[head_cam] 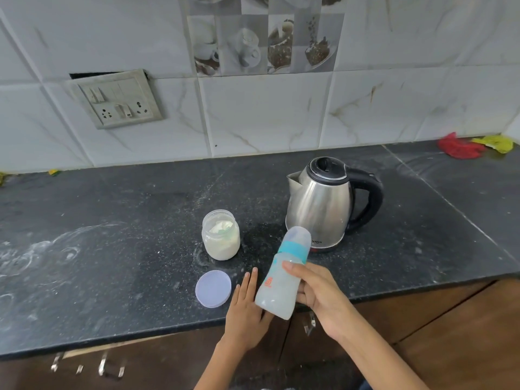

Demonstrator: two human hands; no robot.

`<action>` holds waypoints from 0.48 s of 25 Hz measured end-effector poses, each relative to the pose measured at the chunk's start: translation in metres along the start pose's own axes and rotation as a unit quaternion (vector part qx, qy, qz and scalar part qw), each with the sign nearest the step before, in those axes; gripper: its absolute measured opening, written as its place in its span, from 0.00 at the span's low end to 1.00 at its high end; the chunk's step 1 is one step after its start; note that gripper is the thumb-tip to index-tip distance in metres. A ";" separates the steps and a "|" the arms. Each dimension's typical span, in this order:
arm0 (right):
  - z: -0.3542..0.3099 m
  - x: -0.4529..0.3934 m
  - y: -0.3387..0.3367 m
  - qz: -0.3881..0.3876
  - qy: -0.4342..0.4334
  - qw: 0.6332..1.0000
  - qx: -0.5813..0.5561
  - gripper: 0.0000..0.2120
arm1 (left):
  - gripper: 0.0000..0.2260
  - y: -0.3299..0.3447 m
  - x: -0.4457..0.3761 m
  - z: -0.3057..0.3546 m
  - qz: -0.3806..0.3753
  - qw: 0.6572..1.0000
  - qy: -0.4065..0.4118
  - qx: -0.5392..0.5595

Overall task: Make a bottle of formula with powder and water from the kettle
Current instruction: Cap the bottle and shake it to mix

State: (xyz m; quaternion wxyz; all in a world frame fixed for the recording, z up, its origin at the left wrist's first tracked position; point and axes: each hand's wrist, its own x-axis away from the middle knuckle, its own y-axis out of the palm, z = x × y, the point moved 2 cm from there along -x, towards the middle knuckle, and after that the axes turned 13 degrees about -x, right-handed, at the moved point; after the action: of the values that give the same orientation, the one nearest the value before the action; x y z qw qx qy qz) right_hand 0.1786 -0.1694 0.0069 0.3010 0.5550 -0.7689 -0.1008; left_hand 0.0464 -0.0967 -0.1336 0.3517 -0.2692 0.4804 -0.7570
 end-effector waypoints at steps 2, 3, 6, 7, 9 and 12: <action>-0.001 -0.003 -0.001 0.011 0.033 0.997 -0.065 0.17 | 0.32 0.001 -0.005 -0.002 0.026 0.996 -0.009 -0.086; 0.002 -0.004 -0.002 0.013 0.054 0.994 -0.094 0.14 | 0.34 0.003 -0.007 -0.001 0.035 0.991 0.010 -0.132; 0.009 -0.007 -0.007 0.006 0.083 0.990 -0.116 0.18 | 0.33 0.004 -0.004 0.001 0.054 0.988 0.039 -0.139; 0.010 -0.008 -0.010 0.011 0.086 0.989 -0.116 0.21 | 0.31 0.001 -0.004 0.003 0.038 0.987 0.043 -0.150; 0.008 -0.006 -0.012 0.004 0.091 0.992 -0.089 0.22 | 0.30 0.003 -0.006 0.002 0.014 0.987 0.033 -0.158; -0.009 -0.009 -0.012 -0.008 0.001 1.000 0.020 0.26 | 0.31 0.000 -0.004 -0.001 0.002 0.987 -0.002 -0.162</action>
State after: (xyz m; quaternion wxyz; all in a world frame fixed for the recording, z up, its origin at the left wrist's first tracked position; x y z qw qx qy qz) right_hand 0.1948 -0.1637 0.0050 0.2899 0.5670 -0.7661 -0.0871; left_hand 0.0488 -0.0930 -0.1345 0.3058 -0.3230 0.5969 -0.6677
